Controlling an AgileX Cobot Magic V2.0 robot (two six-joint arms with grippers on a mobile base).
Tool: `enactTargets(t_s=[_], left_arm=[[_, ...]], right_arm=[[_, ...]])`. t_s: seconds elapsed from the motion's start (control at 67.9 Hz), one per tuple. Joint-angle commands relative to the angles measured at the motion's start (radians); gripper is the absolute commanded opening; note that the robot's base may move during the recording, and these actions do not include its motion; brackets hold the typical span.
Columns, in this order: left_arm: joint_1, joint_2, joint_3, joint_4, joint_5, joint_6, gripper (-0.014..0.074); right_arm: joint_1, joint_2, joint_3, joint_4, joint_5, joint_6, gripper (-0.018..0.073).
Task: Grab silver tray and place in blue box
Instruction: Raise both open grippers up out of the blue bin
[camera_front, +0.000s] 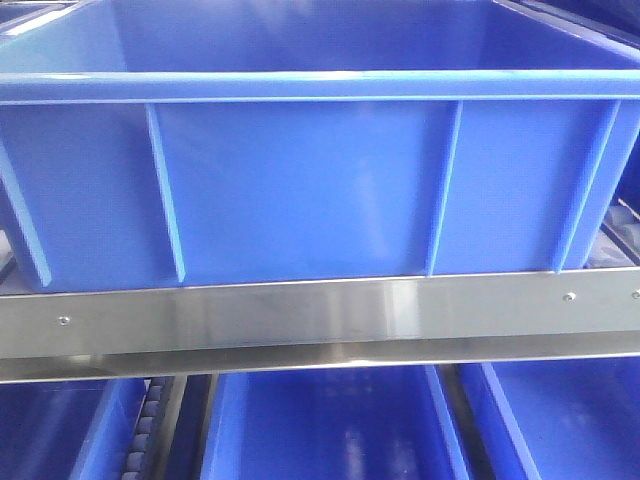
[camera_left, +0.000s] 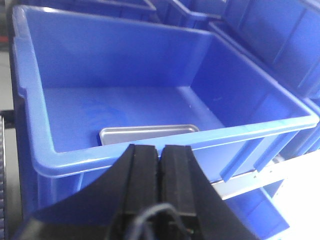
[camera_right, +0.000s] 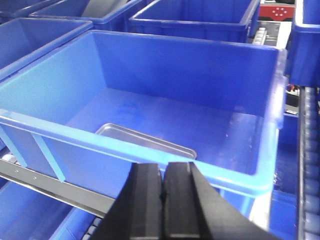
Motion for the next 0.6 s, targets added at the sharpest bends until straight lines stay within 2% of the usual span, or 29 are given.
enactTargets(t_s=[0.0,0.589], left_arm=[[-0.006,-0.045,-0.013,0.013,-0.068,0.005,-0.0092],[-0.006,-0.084,-0.013,0.013,-0.078,0.005,-0.0092]], right_arm=[[-0.001,-0.017,-0.028,-0.022,-0.055,-0.010,0.0053],[-0.001,-0.022,-0.028,-0.022,-0.055,-0.010,0.0053]])
